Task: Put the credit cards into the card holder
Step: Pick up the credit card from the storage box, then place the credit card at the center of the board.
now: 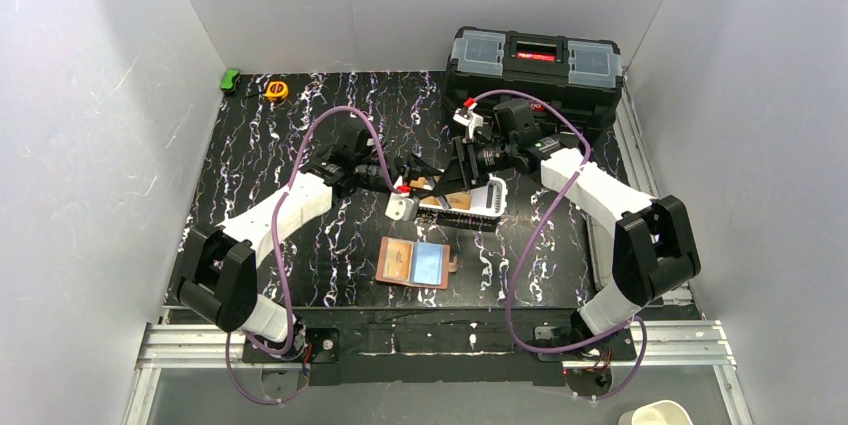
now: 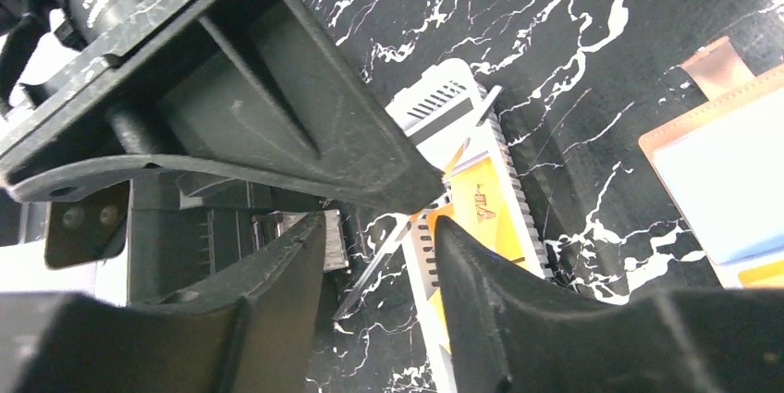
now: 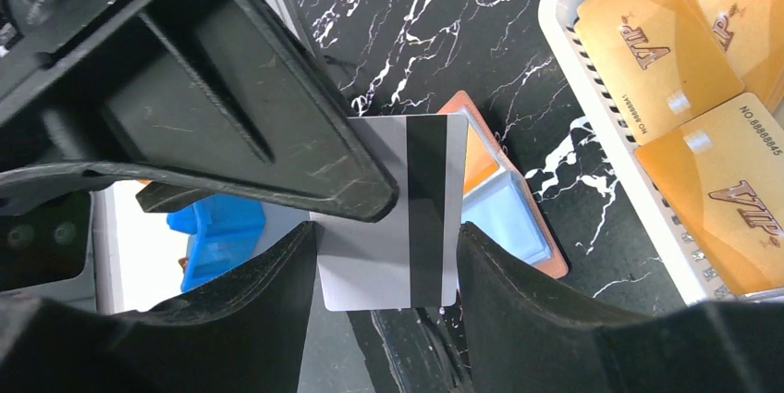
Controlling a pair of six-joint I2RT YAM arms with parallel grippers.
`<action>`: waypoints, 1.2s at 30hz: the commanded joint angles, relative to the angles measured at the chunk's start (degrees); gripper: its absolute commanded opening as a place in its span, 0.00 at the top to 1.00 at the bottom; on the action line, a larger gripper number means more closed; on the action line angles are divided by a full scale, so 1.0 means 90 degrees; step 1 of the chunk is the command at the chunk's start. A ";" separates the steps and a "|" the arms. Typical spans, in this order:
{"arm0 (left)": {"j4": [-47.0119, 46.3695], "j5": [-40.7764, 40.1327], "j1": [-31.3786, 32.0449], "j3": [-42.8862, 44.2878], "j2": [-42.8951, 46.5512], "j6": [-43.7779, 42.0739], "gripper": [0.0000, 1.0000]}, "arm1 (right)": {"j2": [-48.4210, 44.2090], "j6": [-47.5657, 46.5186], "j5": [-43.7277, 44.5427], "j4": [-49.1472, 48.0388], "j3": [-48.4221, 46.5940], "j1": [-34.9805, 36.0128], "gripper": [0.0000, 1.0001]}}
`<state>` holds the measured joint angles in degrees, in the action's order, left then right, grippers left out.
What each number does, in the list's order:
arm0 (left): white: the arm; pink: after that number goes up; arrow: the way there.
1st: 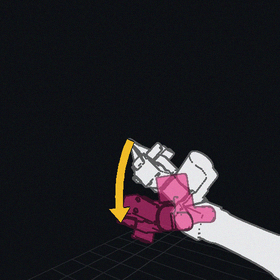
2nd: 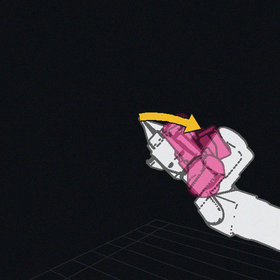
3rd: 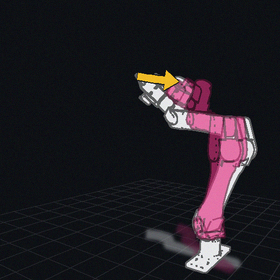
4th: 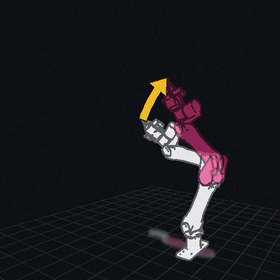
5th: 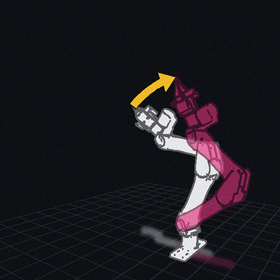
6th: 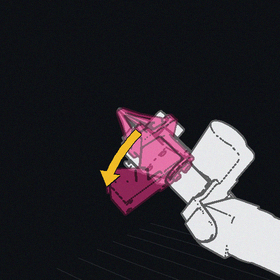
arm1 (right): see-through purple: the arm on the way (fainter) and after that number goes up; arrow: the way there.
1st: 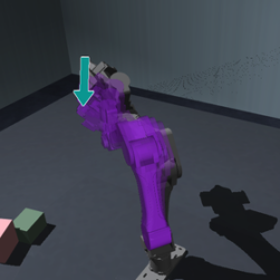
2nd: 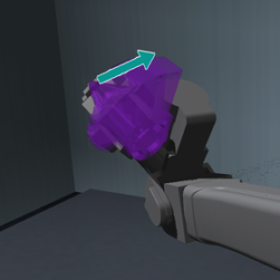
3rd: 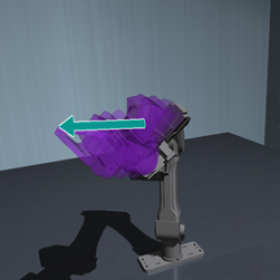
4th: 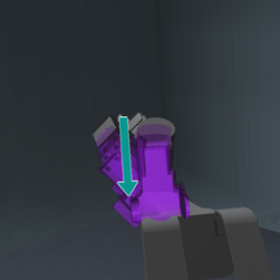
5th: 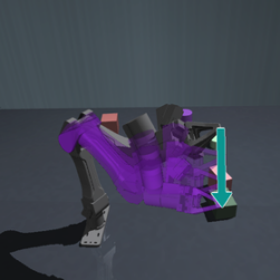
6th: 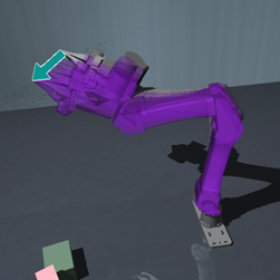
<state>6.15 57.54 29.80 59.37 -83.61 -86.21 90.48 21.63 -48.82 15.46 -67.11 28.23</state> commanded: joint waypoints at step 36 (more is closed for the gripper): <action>-0.3054 0.0604 -0.0626 0.0494 0.0332 1.3910 1.00 | -0.3254 0.0974 0.0015 -0.3342 0.1924 -0.1139 0.17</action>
<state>-4.86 57.34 24.71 63.92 -79.37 12.08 65.56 26.37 -46.68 -1.98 -52.36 18.15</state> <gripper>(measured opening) 0.018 0.878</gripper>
